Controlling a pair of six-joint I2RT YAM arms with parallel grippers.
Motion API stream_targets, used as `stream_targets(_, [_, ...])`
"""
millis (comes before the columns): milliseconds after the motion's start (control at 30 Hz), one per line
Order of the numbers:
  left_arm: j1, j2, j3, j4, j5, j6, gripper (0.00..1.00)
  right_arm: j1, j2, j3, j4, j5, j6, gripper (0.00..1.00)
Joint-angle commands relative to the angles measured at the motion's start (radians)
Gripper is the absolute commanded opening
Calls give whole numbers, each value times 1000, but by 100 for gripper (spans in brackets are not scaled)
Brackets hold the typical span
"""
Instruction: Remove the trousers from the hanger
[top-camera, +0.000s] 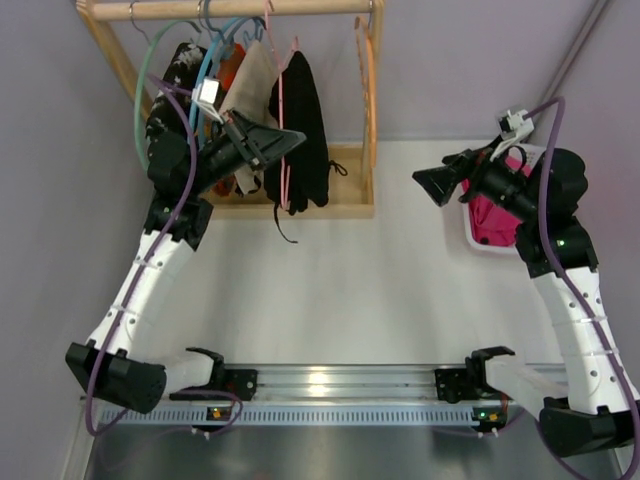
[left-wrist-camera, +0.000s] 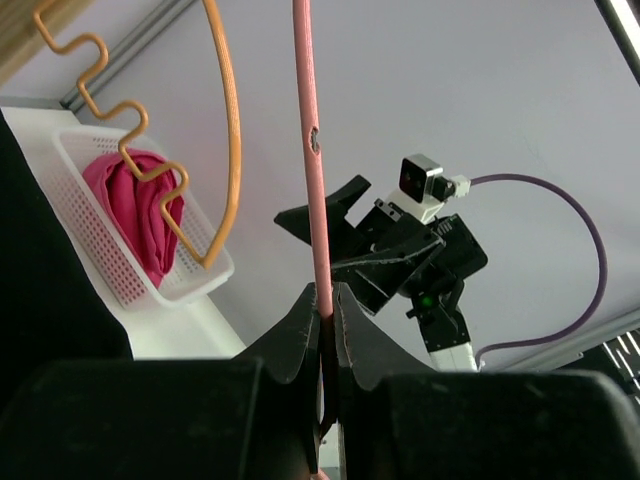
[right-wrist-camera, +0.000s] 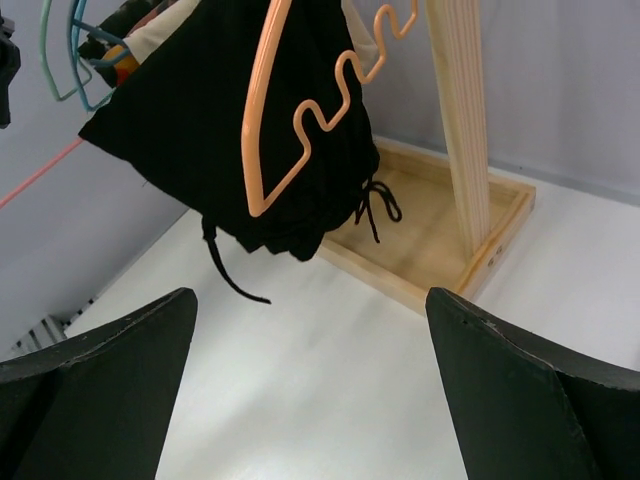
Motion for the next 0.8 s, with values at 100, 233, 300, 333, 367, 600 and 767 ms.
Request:
stream_targets(100, [-14, -133, -101, 146, -4, -31, 0, 100, 1, 16, 102, 13, -138, 99])
stream_targets(233, [-17, -175, -138, 146, -5, -42, 0, 265, 10, -1, 110, 138, -253, 100])
stream_targets(300, [-18, -189, -138, 146, -1, -45, 0, 392, 9, -30, 149, 240, -327, 99])
stream_targets(333, [-18, -190, -137, 146, -1, -48, 0, 434, 10, -44, 172, 307, -341, 100])
stream_targets(367, [-17, -195, -134, 146, -1, -51, 0, 471, 9, -71, 194, 344, -368, 99])
stream_targets(600, [-18, -198, -121, 146, 1, -75, 0, 791, 78, -180, 517, 639, -477, 99])
stream_targets(767, [-20, -206, -114, 146, 7, -80, 0, 855, 208, -148, 594, 689, -479, 99])
